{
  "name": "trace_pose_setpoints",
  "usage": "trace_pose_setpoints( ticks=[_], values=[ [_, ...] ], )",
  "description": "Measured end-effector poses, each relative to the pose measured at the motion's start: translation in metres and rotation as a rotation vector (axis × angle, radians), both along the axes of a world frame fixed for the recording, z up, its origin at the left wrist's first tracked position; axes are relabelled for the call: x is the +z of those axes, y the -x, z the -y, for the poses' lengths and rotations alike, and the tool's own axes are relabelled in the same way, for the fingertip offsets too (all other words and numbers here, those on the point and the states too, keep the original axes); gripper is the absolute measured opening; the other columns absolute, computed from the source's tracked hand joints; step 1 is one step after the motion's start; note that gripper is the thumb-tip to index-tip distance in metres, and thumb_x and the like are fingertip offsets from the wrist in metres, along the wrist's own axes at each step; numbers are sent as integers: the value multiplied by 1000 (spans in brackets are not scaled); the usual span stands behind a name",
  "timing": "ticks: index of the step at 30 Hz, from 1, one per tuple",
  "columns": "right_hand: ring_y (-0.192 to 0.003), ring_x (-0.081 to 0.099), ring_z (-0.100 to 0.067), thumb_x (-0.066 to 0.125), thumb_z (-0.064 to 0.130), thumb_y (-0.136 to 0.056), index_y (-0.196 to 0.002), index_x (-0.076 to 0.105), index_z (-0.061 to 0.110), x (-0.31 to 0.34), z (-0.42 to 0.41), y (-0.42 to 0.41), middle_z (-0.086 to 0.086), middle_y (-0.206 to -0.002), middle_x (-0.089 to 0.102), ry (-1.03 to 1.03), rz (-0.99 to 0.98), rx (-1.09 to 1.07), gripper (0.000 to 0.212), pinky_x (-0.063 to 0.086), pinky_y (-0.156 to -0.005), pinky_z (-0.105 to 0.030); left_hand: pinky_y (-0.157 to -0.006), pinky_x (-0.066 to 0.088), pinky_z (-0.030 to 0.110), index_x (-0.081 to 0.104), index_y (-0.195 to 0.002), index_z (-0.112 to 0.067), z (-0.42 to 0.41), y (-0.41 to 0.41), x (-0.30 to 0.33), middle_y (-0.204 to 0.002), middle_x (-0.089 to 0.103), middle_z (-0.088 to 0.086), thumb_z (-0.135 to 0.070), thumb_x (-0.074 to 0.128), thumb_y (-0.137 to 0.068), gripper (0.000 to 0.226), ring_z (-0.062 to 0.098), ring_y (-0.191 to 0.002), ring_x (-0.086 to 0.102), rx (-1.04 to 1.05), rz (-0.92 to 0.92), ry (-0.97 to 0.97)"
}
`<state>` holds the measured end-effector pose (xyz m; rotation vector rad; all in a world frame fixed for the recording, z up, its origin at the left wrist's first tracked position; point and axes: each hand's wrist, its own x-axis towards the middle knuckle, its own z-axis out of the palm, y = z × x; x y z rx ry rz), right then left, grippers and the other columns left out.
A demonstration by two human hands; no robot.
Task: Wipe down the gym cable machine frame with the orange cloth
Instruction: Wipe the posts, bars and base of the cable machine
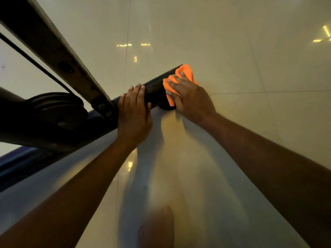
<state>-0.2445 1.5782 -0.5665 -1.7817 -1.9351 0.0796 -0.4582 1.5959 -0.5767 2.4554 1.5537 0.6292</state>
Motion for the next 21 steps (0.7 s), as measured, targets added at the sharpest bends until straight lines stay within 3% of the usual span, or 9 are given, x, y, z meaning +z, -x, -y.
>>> trace_pose_setpoints(
  ticks=[5, 10, 16, 21],
  values=[
    [-152, 50, -29, 60, 32, -109, -144, 69, 17, 30, 59, 4, -7, -153, 63, 101, -56, -5, 38, 58, -100, -45, -130, 26, 57, 44, -159, -7, 19, 1, 37, -163, 46, 16, -22, 54, -109, 53, 32, -155, 39, -68, -46, 148],
    [-156, 44, -31, 63, 26, -108, -152, 63, 16, 94, 132, 20, -9, -159, 58, 229, -158, -42, 45, 57, -108, -51, -129, 28, 59, 52, -153, -13, 76, 12, 114, -159, 51, 11, -21, 55, -110, 44, 29, -155, 40, -149, -75, 284],
    [-156, 44, -26, 59, 32, -110, -152, 63, 19, 228, 204, 34, -7, -156, 61, 311, -181, -90, 44, 55, -109, -44, -131, 25, 53, 52, -154, -14, 141, 32, 237, -155, 55, 11, -26, 51, -112, 43, 28, -154, 41, -195, -88, 359],
    [-155, 45, -23, 62, 33, -110, -148, 66, 20, 360, 245, 42, -3, -153, 64, 265, -172, -51, 40, 57, -102, -39, -132, 16, 49, 48, -158, -14, 180, 45, 368, -158, 52, 10, -28, 50, -113, 47, 28, -157, 36, -229, -99, 351]
  ],
)
